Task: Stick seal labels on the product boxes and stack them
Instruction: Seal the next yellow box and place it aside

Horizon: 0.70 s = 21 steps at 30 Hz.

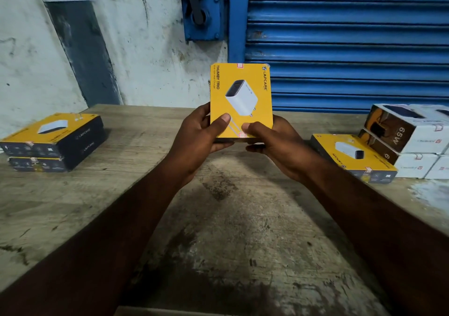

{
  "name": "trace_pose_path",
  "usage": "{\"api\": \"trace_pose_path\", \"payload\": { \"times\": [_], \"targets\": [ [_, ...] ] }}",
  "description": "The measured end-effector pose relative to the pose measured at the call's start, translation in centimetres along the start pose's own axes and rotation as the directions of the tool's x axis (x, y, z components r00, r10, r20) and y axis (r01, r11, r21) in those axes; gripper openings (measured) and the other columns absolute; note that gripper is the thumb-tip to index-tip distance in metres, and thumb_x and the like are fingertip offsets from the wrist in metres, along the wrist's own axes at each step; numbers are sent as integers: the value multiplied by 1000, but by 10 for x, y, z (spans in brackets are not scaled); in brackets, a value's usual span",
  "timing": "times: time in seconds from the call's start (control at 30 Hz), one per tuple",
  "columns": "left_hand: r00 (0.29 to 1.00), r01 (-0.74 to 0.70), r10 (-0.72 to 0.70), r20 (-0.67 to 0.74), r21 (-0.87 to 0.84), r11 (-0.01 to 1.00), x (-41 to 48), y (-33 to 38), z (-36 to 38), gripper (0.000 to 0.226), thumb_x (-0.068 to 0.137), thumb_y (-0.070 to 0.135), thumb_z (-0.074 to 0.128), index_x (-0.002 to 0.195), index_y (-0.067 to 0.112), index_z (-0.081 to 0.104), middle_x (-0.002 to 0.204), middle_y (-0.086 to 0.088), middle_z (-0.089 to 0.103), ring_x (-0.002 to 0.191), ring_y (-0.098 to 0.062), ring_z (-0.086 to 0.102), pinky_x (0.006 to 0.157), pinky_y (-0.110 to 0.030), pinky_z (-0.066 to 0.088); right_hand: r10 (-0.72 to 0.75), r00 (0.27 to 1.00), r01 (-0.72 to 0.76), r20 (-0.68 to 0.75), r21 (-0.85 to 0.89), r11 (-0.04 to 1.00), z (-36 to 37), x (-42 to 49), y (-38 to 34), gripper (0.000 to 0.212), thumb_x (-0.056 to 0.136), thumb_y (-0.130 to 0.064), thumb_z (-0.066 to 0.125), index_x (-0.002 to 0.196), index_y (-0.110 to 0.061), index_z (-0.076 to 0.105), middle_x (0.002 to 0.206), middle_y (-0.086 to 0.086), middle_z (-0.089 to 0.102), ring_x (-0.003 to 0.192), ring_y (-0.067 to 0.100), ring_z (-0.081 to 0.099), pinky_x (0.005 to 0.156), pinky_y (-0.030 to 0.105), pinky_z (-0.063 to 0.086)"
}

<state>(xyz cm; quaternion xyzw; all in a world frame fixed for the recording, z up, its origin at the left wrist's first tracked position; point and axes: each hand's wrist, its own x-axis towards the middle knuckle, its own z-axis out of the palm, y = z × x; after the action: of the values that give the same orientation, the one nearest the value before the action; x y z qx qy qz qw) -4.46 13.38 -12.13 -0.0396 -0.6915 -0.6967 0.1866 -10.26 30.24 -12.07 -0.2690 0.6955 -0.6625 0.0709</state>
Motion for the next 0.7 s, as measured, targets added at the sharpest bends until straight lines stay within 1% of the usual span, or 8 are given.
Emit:
{"api": "trace_pose_path", "payload": {
  "times": [0.13, 0.2, 0.3, 0.37, 0.43, 0.53, 0.6, 0.7],
  "targets": [
    [998, 26, -29, 56, 53, 998, 0, -1, -1, 38, 103, 20, 55, 141, 23, 53, 127, 2, 68, 106, -15, 70, 76, -32, 60, 84, 995, -80, -52, 70, 994, -2, 4, 3, 22, 103, -27, 53, 120, -16, 60, 112, 5, 68, 88, 18, 63, 74, 34, 54],
    [993, 60, -65, 103, 49, 997, 0, -1, -1, 40, 101, 19, 57, 139, 26, 52, 128, 4, 67, 108, -15, 68, 74, -29, 58, 130, 990, -125, -47, 106, 987, -4, 5, 4, 35, 101, -31, 57, 130, -13, 50, 122, 10, 63, 92, 21, 63, 72, 35, 52],
    [987, 74, -80, 136, 44, 996, 0, -3, -1, 55, 88, 24, 66, 140, 31, 48, 128, 4, 66, 107, -16, 68, 73, -28, 56, 104, 995, -104, 3, -6, 995, -7, 5, 8, 59, 91, -29, 69, 138, -14, 37, 130, 9, 61, 104, 21, 66, 73, 34, 52],
    [987, 75, -80, 142, 38, 996, 1, -3, -1, 62, 81, 28, 64, 141, 33, 44, 128, 5, 66, 106, -16, 70, 73, -28, 56, 86, 996, -85, 18, -42, 996, -8, 6, 6, 66, 88, -27, 73, 141, -15, 36, 129, 8, 63, 106, 22, 67, 72, 33, 52],
    [987, 65, -69, 143, 33, 997, 1, -5, -1, 59, 87, 21, 67, 140, 32, 43, 127, 4, 66, 104, -14, 70, 74, -29, 56, 67, 998, -67, 13, -65, 996, -8, 6, 4, 61, 90, -32, 70, 140, -16, 40, 127, 7, 63, 103, 22, 67, 72, 33, 52],
    [990, 41, -48, 130, 59, 997, 1, -9, 0, 60, 93, 15, 70, 143, 30, 41, 127, 5, 66, 108, -14, 69, 78, -29, 56, 38, 999, -38, -2, -106, 994, -8, 4, 3, 40, 103, -29, 55, 139, -17, 42, 130, 5, 60, 105, 22, 63, 73, 33, 53],
    [993, 15, -23, 117, 68, 998, 0, -11, 0, 69, 86, 21, 76, 144, 29, 40, 130, 5, 64, 111, -14, 68, 77, -28, 56, 27, 1000, -27, -1, -93, 995, -7, 2, 3, 40, 104, -30, 52, 141, -19, 40, 132, 2, 58, 109, 21, 62, 72, 32, 54],
    [995, -20, 12, 98, 83, 996, 0, -10, 0, 72, 78, 25, 75, 143, 27, 43, 128, 5, 65, 111, -15, 67, 78, -27, 56, 20, 1000, -20, 1, -80, 997, -4, 2, 1, 50, 101, -29, 59, 143, -19, 33, 127, 1, 59, 105, 21, 64, 73, 34, 53]
  ]
}}
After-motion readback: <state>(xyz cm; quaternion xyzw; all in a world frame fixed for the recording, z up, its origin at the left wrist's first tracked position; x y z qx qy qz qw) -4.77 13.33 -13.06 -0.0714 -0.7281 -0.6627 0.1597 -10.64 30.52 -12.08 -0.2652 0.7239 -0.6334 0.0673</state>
